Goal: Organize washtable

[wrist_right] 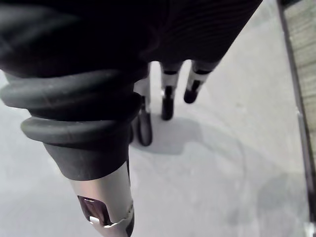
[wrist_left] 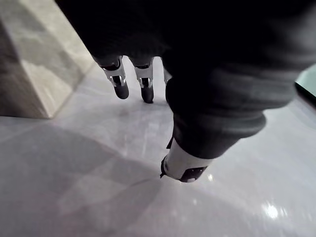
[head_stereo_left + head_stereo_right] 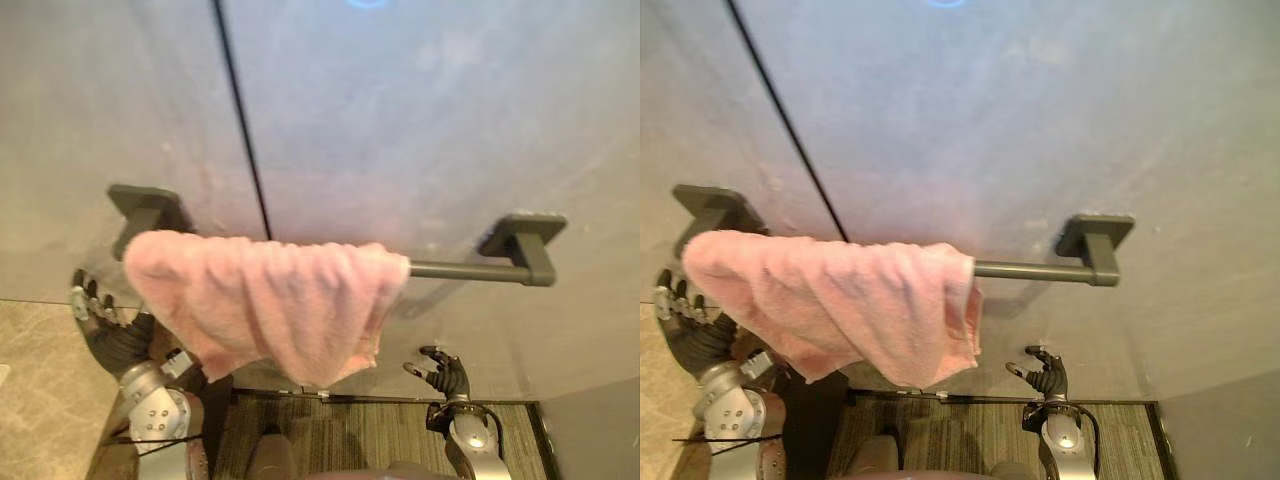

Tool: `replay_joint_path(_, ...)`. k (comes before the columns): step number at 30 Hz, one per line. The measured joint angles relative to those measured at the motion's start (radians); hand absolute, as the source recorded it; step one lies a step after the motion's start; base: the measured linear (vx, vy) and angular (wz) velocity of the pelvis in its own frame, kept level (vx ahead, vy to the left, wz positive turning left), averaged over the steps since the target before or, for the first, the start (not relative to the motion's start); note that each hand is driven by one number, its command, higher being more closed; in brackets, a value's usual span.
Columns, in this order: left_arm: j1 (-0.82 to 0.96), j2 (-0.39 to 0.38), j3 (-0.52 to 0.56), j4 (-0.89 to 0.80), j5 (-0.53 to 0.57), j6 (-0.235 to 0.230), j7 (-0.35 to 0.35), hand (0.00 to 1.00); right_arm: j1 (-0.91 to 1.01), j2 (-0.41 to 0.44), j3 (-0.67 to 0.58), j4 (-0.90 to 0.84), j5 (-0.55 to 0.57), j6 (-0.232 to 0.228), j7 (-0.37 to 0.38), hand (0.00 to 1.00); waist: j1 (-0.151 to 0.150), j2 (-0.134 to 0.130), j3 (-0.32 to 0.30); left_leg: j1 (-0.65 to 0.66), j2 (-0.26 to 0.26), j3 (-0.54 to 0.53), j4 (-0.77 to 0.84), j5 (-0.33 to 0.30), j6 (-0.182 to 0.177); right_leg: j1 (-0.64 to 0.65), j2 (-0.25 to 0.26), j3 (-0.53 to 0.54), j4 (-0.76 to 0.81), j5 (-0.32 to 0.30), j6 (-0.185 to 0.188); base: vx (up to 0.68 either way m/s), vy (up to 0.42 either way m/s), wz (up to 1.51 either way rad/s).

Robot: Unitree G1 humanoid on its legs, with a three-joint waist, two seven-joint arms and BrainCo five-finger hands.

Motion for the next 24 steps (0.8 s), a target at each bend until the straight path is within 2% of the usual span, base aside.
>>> replay_joint_path(3, 0.026, 0.062, -0.032, 0.069, -0.125, 0.017, -0.100, 0.00, 0.013, -0.004, 0.009, 0.000, 0.000, 0.015, 0.031, 0.00, 0.002, 0.014, -0.018, 0.013, -0.031, 0.004, -0.035, 0.013, 0.013, 0.000, -0.028, 0.005, -0.013, 0.007, 0.006, -0.04, 0.130, 0.10)
replay_joint_path(7, 0.073, 0.116, -0.091, 0.111, -0.276, 0.046, -0.193, 0.00, 0.009, -0.007, 0.106, -0.008, -0.013, 0.015, 0.098, 0.00, -0.003, 0.021, -0.044, 0.032, -0.025, 0.033, -0.112, 0.058, 0.002, -0.019, -0.020, 0.032, -0.052, 0.013, 0.022, -0.13, 0.020, -0.17)
replay_joint_path(9, 0.118, 0.135, -0.149, 0.125, -0.334, 0.066, -0.237, 0.00, 0.008, -0.010, 0.153, -0.049, -0.039, 0.014, 0.124, 0.00, -0.017, 0.042, -0.049, 0.052, -0.013, 0.047, -0.152, 0.079, -0.006, -0.024, -0.012, 0.040, -0.055, 0.019, 0.015, -0.12, -0.033, -0.23)
replay_joint_path(10, 0.171, 0.144, -0.215, 0.126, -0.380, 0.082, -0.271, 0.00, -0.002, -0.025, 0.204, -0.080, -0.047, 0.013, 0.138, 0.00, -0.020, 0.060, -0.061, 0.067, 0.006, 0.075, -0.187, 0.099, -0.011, -0.035, 0.003, 0.061, -0.066, 0.032, 0.009, -0.08, -0.049, -0.38)
replay_joint_path(15, 0.188, 0.167, -0.250, 0.126, -0.428, 0.098, -0.318, 0.00, -0.015, -0.035, 0.241, -0.081, -0.049, 0.001, 0.172, 0.00, -0.021, 0.075, -0.070, 0.082, 0.033, 0.086, -0.226, 0.133, -0.024, -0.042, 0.030, 0.079, -0.095, 0.061, 0.012, -0.01, -0.040, -0.19)
replay_joint_path(18, 0.193, 0.196, -0.249, 0.141, -0.448, 0.098, -0.314, 0.00, -0.013, -0.053, 0.241, -0.081, -0.049, -0.007, 0.173, 0.00, -0.021, 0.072, -0.071, 0.088, 0.036, 0.084, -0.240, 0.143, -0.023, -0.039, 0.035, 0.077, -0.097, 0.065, 0.015, 0.03, -0.036, 0.00)
replay_joint_path(24, 0.200, 0.191, -0.241, 0.141, -0.446, 0.098, -0.294, 0.00, 0.005, -0.067, 0.259, -0.077, -0.067, -0.008, 0.174, 0.00, -0.020, 0.074, -0.069, 0.085, 0.033, 0.048, -0.238, 0.145, -0.026, -0.008, 0.040, 0.041, -0.113, 0.066, 0.016, 0.03, -0.021, 0.16)
